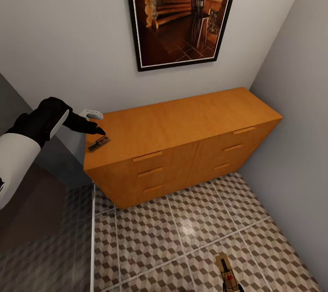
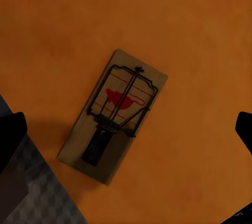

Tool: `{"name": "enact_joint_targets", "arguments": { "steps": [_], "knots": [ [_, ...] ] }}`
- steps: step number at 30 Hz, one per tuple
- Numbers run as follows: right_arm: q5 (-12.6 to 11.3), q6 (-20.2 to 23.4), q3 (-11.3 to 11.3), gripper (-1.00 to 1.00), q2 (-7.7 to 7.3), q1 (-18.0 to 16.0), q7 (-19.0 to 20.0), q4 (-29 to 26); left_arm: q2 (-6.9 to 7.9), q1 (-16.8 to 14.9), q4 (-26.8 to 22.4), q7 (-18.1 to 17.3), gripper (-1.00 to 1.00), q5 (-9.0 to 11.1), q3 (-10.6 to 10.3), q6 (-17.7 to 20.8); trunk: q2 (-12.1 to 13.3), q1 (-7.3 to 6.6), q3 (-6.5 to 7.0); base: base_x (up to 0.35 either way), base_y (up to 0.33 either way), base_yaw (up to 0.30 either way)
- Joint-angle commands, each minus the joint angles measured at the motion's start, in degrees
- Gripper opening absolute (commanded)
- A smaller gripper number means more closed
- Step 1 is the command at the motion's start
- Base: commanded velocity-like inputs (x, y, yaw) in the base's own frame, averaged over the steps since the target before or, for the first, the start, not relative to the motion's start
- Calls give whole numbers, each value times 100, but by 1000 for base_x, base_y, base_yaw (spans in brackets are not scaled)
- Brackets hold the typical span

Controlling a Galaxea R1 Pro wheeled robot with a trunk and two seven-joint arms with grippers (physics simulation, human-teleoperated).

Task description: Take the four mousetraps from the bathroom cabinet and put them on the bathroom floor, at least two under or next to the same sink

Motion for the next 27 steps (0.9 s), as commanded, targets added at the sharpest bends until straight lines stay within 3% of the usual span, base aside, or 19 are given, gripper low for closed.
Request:
{"name": "enact_joint_targets", "arguments": {
  "steps": [1, 27],
  "knots": [
    [26, -10, 33, -100, 1, -5, -56, 5, 10, -7, -6, 9, 100, 38, -36, 25, -10, 3, -9, 0, 0, 0],
    [26, -10, 34, -100, 1, -5, -56, 5, 10, 144, -13, 7, 100, 38, -36, 25, -10, 3, -93, 0, 0, 0]
  ]
}}
